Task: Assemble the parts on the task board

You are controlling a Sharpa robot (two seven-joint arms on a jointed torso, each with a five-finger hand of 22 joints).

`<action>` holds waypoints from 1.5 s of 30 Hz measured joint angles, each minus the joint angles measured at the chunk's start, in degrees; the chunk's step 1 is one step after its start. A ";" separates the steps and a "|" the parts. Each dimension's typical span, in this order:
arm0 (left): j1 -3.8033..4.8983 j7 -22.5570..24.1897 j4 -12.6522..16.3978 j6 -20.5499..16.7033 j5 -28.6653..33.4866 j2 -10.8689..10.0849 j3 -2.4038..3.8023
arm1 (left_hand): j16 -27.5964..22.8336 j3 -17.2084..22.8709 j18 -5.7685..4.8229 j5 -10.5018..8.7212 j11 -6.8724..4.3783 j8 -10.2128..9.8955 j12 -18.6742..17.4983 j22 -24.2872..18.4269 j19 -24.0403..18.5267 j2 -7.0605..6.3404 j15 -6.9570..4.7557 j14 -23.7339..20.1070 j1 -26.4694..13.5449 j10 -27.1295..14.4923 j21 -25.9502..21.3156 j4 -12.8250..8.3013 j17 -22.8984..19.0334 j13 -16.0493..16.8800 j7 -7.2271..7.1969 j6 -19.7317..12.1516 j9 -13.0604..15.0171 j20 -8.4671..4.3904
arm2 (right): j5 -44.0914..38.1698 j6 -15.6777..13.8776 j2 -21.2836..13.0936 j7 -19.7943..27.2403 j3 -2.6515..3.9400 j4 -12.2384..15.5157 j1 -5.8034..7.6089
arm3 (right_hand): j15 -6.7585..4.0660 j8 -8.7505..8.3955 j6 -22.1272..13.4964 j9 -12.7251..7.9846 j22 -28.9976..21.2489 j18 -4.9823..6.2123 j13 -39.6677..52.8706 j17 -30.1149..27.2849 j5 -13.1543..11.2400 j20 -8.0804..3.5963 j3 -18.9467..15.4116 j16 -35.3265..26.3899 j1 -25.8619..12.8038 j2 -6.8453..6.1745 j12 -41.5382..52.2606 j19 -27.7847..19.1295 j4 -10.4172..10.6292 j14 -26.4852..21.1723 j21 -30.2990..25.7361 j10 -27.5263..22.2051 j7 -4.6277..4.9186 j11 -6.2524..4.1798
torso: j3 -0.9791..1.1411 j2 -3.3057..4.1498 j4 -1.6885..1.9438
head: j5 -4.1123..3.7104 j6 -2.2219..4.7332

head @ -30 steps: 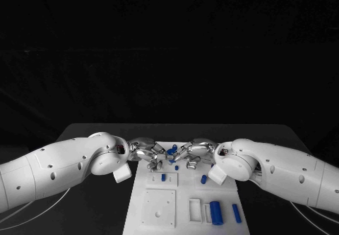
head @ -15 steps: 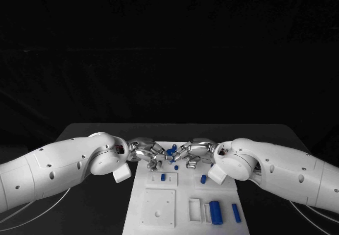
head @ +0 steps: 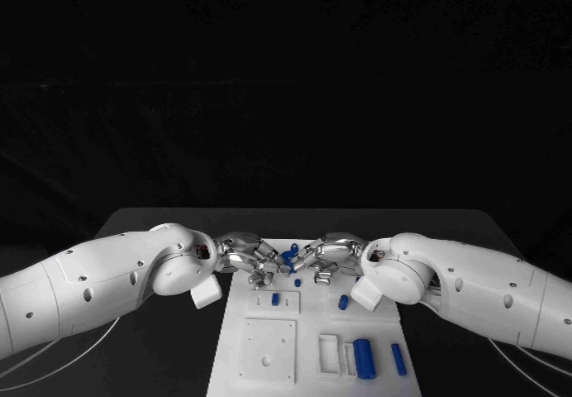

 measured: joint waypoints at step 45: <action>0.00 -0.90 -0.26 -0.30 1.45 0.31 -0.05 | 0.93 28.35 -0.85 -19.41 0.00 -0.45 0.22 0.00 1.87 -1.64 -0.11 0.14 -32.64 0.00 1.77 -18.04 -1.78 -1.15 0.01 0.02 1.49 -0.40 | -0.81 -0.04 0.08 -0.03 -0.01 -0.12 0.00 | 0.00 -0.05 -0.01 0.20 0.00 0.00 0.04 0.03 0.00 0.01 -0.01 0.00 -0.53 -0.53 0.00 -0.01 0.00 -0.18 0.00 0.00 0.01 0.00 | 0.02 0.01 -0.02 | 0.00 -0.18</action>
